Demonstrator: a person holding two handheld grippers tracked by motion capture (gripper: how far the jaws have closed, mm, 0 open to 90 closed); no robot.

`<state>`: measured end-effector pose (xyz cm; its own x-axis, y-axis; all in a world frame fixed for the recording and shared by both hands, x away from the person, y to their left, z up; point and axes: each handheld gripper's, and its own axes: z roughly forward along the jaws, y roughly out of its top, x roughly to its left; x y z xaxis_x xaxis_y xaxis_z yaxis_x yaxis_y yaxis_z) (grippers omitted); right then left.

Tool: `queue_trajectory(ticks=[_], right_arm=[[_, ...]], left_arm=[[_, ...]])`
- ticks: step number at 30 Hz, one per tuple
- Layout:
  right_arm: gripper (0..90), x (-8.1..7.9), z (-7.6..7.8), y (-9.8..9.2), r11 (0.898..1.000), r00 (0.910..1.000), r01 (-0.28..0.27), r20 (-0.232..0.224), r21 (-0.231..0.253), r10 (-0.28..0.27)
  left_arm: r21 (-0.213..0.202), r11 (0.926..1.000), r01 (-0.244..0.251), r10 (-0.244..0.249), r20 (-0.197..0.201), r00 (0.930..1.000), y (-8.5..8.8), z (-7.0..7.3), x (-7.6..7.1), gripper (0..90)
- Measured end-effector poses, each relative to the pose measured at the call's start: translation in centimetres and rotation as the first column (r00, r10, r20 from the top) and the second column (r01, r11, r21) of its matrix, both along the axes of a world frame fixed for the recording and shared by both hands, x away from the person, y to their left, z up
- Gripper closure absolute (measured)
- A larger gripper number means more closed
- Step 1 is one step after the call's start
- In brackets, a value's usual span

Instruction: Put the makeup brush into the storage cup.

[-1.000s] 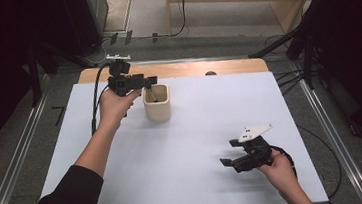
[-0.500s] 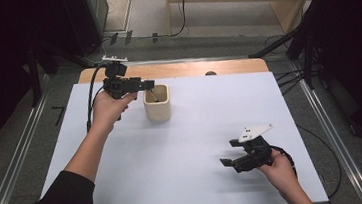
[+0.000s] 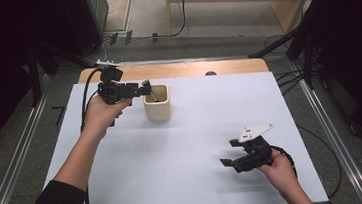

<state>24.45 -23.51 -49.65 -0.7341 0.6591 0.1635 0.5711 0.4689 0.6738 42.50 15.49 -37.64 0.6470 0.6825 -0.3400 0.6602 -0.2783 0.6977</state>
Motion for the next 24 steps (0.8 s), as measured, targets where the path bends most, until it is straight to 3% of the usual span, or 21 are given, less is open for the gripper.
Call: queue_trajectory(ticks=[12, 24], right_arm=[[22.7, 0.0, 0.0, 0.0, 1.0, 1.0, 0.001, 0.0, -0.002, -0.001], [22.7, 0.0, 0.0, -0.1, 1.0, 1.0, 0.003, 0.005, -0.003, -0.003]], left_arm=[[-0.01, 0.9999, 0.013, -0.013, -0.001, 0.9999, 0.7, 0.0, -1.2, 33.3], [0.003, 0.9996, 0.028, -0.028, -0.028, 0.9992, 1.6, -0.7, -2.3, 33.4]])
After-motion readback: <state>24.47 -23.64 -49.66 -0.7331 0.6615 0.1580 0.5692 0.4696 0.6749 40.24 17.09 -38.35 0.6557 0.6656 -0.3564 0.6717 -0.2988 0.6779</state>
